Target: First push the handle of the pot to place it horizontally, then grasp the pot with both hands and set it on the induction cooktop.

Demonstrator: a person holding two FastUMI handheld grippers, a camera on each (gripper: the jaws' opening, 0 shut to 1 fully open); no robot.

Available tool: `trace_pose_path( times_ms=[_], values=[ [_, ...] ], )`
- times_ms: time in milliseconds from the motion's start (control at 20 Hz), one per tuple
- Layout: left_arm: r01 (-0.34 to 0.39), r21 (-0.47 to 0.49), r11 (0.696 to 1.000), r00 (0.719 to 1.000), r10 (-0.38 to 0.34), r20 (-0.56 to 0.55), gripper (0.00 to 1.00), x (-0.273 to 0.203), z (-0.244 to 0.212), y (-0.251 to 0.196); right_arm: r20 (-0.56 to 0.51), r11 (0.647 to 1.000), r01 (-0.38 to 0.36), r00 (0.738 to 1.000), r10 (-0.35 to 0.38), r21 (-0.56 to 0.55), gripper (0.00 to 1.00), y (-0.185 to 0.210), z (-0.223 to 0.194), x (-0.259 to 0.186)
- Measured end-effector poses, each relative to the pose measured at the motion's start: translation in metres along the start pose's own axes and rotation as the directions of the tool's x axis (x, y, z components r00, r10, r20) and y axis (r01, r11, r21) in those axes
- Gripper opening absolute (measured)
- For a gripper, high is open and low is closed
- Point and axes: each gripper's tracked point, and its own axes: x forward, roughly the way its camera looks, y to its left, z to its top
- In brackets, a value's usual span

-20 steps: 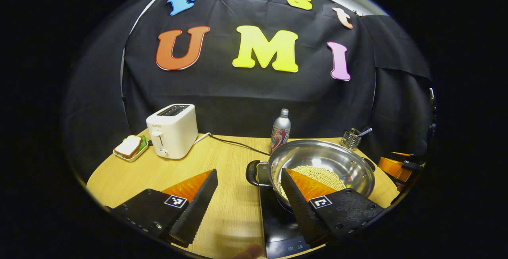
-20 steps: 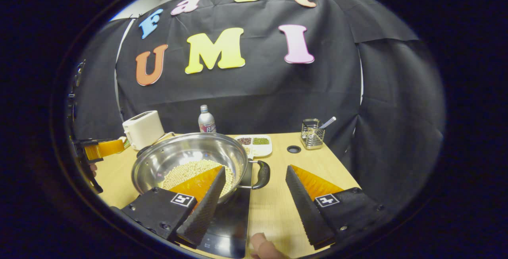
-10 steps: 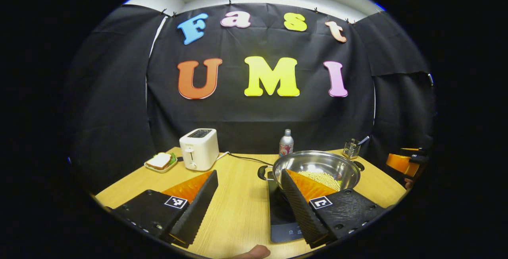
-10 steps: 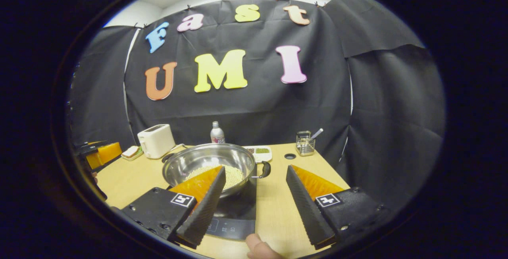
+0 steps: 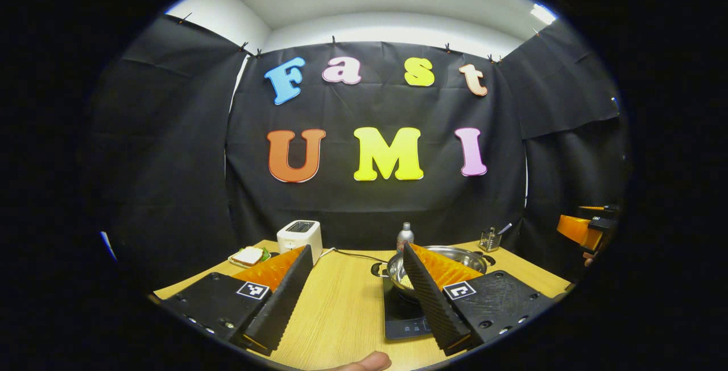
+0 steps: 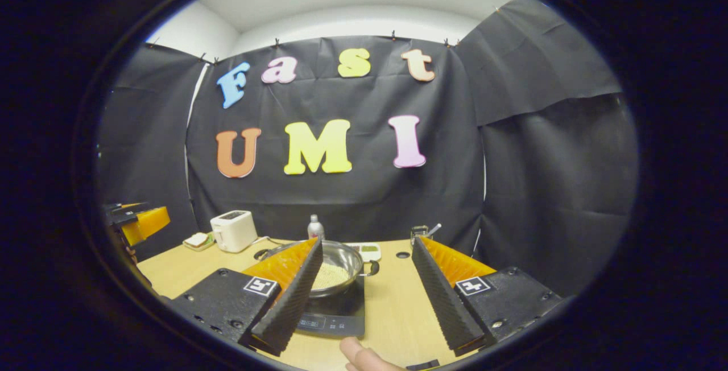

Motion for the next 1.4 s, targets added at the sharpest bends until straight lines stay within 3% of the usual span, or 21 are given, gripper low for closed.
trace_pose_path(
  times_ms=[200,400,500,750,1400],
  values=[
    [-0.049,0.029,0.998,0.999,0.049,-0.003,0.94,-0.014,0.013,0.013,0.074,0.999,0.034,0.997,-0.034,0.000,0.96,-0.007,0.035,-0.026],
    [-0.029,0.018,0.999,0.999,0.028,0.040,0.95,-0.027,0.037,0.012,0.127,0.999,0.048,0.991,-0.045,-0.020,0.98,-0.008,0.058,-0.042],
    [-0.027,0.019,0.999,0.998,0.026,0.057,0.95,-0.036,0.041,0.012,0.113,0.997,0.069,0.991,-0.065,-0.033,0.99,-0.012,0.054,-0.047],
    [-0.007,0.026,1.000,0.995,0.004,0.099,0.95,-0.049,0.051,0.006,0.115,0.999,0.030,0.993,-0.028,-0.020,0.99,-0.007,0.053,-0.050],
    [0.013,0.030,0.999,0.997,-0.015,0.071,0.94,-0.052,0.050,0.005,0.158,0.993,0.081,0.985,-0.066,-0.085,0.96,-0.015,0.068,-0.065]
  ],
)
